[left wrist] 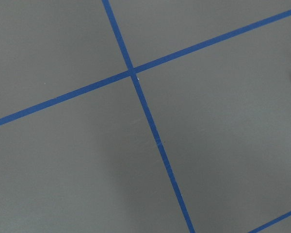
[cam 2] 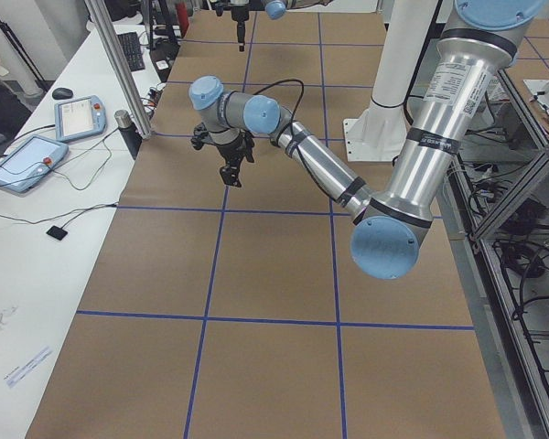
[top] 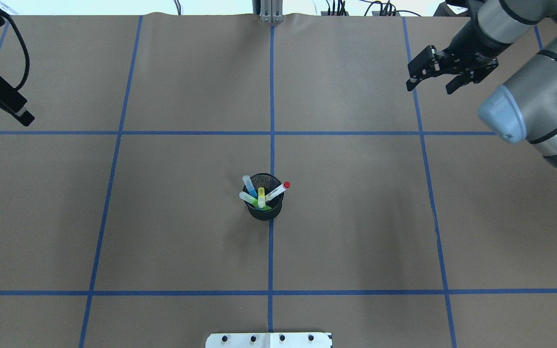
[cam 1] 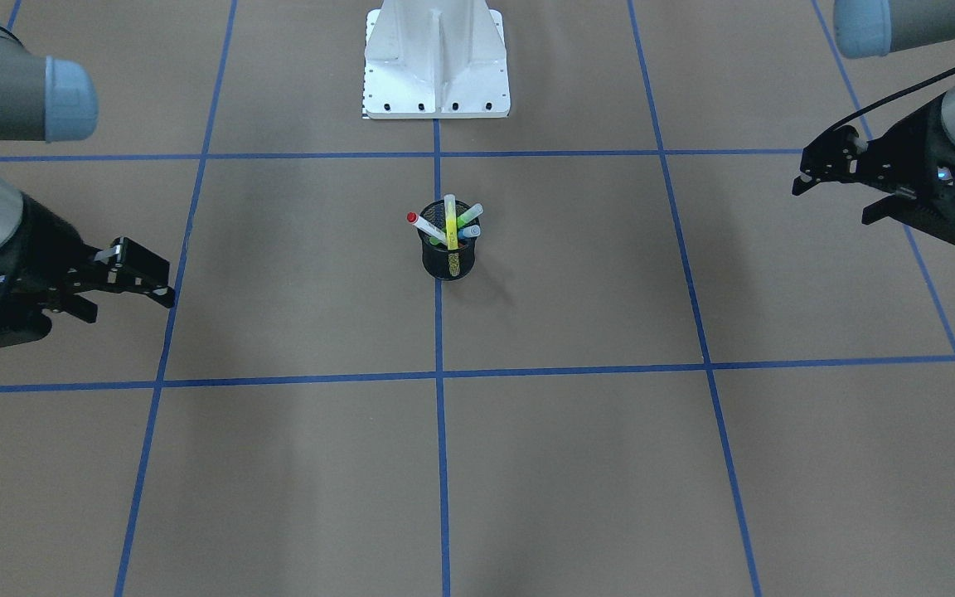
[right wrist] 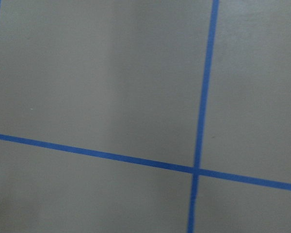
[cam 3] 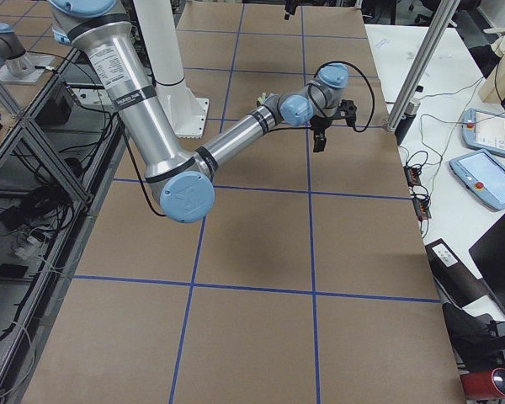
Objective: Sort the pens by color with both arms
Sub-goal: 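Move the right gripper over the black mesh pen cup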
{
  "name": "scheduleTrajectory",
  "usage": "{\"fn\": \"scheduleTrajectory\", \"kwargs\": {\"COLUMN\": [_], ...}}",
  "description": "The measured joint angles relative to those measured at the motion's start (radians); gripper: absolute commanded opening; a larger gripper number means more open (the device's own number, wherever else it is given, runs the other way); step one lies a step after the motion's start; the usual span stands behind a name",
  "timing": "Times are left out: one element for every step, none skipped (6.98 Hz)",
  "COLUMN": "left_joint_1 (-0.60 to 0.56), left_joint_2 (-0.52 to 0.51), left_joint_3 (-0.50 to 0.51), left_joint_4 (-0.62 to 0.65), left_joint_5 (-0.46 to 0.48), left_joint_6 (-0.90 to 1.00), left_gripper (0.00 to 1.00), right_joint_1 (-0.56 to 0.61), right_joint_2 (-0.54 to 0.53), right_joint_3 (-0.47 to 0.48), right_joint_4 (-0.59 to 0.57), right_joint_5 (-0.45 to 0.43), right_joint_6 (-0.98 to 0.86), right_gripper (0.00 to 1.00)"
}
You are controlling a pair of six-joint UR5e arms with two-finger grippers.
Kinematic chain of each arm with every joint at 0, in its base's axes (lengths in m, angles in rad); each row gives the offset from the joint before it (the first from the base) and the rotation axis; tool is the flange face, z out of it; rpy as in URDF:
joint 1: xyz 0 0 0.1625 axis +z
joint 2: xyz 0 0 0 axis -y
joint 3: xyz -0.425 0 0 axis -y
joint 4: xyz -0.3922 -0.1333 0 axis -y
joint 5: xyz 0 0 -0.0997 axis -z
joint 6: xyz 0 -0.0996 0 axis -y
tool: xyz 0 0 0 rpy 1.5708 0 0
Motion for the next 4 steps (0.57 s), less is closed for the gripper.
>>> {"fn": "scheduleTrajectory", "kwargs": {"left_joint_1": [-0.010,-0.022,-0.036,-0.050], "left_joint_2": [0.012,0.027,0.052,0.078], "left_joint_3": [-0.001,-0.002,-0.003,-0.009], "left_joint_4": [0.000,0.000,-0.003,-0.007], "left_joint_5": [0.003,0.005,0.007,0.010], "left_joint_6": [0.015,0.044,0.077,0.103], "left_gripper": [0.99,0.99,0.99,0.99], "right_joint_1": [-0.039,-0.071,-0.102,-0.140], "right_joint_2": [0.038,0.075,0.111,0.148], "right_joint_3": [0.008,0.011,0.013,0.012], "right_joint_4": [-0.002,-0.002,-0.003,-0.006], "right_joint_5": [-0.018,-0.040,-0.071,-0.113], "right_joint_6": [0.113,0.209,0.314,0.430], "right_gripper": [0.98,0.98,0.98,0.98]}}
